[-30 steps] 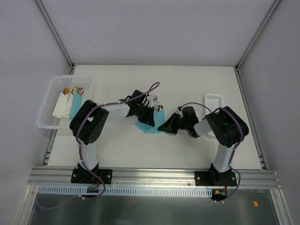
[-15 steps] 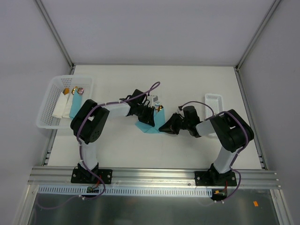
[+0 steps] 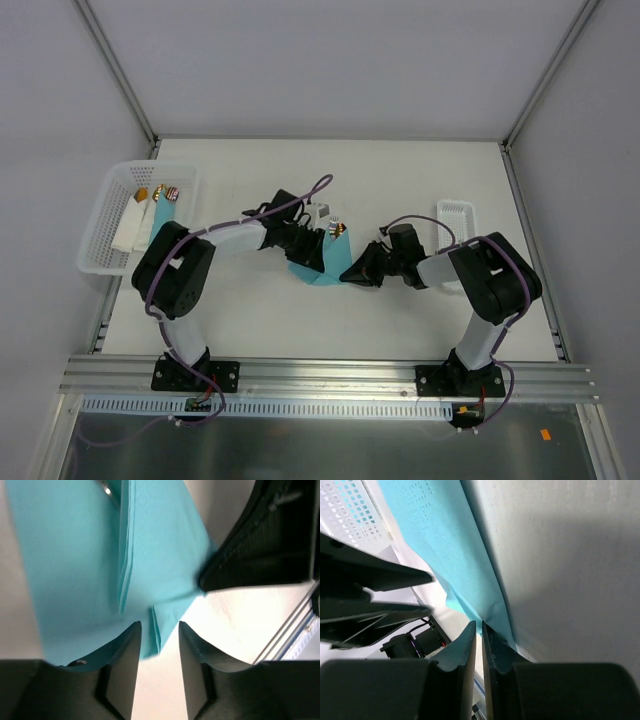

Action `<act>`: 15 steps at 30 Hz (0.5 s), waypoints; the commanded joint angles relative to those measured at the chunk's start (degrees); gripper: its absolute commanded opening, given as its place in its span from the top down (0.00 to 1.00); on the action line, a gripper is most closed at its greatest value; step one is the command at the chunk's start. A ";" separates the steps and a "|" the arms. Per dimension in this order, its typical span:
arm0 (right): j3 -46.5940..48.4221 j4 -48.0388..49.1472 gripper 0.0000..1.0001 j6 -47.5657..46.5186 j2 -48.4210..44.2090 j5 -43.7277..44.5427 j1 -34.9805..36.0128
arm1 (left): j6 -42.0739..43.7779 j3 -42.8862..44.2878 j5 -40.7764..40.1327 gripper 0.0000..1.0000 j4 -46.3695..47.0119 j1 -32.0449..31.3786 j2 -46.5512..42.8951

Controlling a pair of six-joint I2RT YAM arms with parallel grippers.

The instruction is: Place the utensils on the paper napkin and roll it up

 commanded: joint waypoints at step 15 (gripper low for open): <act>1.46 -13.64 0.89 -1.90 -0.07 7.31 -0.55 | 6.53 -2.22 -5.73 0.53 -12.12 10.01 -3.55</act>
